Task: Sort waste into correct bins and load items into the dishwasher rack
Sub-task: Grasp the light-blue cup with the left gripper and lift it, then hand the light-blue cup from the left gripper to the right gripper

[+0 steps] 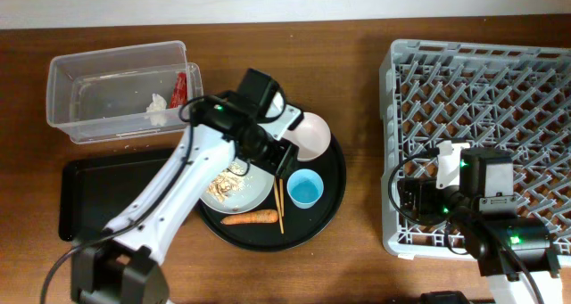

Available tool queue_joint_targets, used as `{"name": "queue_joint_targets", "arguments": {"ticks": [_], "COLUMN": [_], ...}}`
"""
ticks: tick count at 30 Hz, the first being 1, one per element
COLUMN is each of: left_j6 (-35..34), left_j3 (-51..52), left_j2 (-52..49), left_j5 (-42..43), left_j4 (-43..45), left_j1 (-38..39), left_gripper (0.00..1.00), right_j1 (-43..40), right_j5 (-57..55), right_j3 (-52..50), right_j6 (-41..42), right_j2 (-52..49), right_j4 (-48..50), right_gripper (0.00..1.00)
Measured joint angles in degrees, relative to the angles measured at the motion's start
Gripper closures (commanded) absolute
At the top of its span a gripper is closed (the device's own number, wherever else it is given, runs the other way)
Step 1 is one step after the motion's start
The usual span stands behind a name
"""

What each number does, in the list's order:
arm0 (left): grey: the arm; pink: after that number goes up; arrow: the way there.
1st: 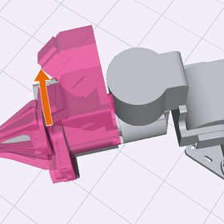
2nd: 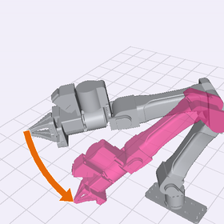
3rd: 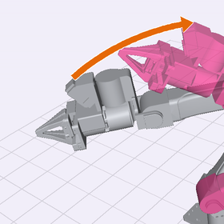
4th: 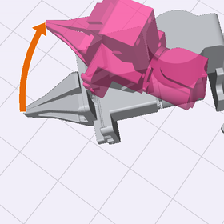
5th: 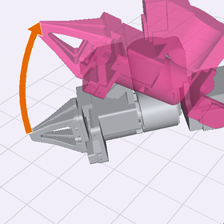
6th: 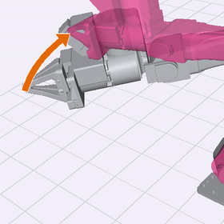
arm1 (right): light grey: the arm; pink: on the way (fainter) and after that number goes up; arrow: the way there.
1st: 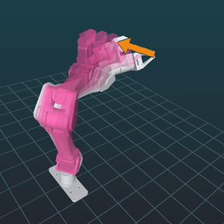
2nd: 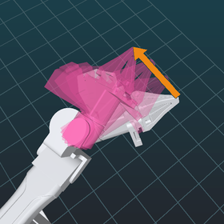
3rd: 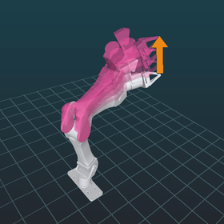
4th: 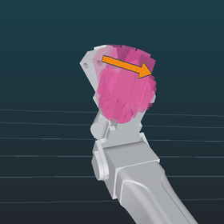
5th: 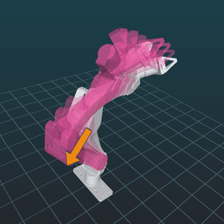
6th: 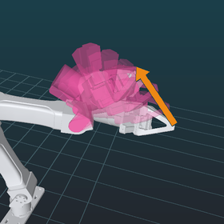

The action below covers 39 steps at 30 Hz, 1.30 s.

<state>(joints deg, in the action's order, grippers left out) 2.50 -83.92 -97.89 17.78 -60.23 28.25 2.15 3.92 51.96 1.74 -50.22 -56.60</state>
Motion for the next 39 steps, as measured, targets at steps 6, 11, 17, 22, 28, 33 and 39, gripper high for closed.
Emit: {"name": "queue_joint_targets", "arguments": {"ticks": [6, 11, 17, 22, 28, 33, 39], "left_j6": [-1.2, -1.9, -2.1, -1.5, 3.0, 4.0, 4.0], "left_j3": [0.3, 0.5, 0.5, -2.3, -11.2, -11.5, -11.5], "left_j2": [-7.6, -12.2, -13.6, -13.6, -13.6, -13.6, -13.6], "left_j5": [-0.9, -1.3, -1.6, -0.8, 19.9, 46.8, 55.8], "left_j4": [-1.3, -1.5, -1.2, -6.3, -4.9, -0.3, -0.2], "left_j1": [2.9, 4.4, 4.7, 2.7, -8.8, -15.0, -10.4], "left_gripper": [0.44, 0.78, 1.00, 1.00, 1.00, 1.00, 1.00], "right_j1": [0.0, 0.0, 0.0, 0.0, -3.7, -5.8, -5.8], "right_j5": [0.0, 0.0, 0.0, -4.9, -6.9, 31.3, 59.5], "right_j3": [0.0, 0.0, 0.0, 0.0, 0.0, 0.0, 0.0], "right_j6": [0.0, 0.0, 0.0, 2.7, 9.0, -3.1, -8.0], "right_j2": [0.0, 0.0, 0.0, 0.0, -1.0, -6.3, -11.3], "right_j4": [0.0, 0.0, -0.5, -0.7, 5.4, 16.3, 23.7], "right_gripper": [0.02, 0.02, 0.02, 0.02, 0.02, 0.02, 0.02]}}
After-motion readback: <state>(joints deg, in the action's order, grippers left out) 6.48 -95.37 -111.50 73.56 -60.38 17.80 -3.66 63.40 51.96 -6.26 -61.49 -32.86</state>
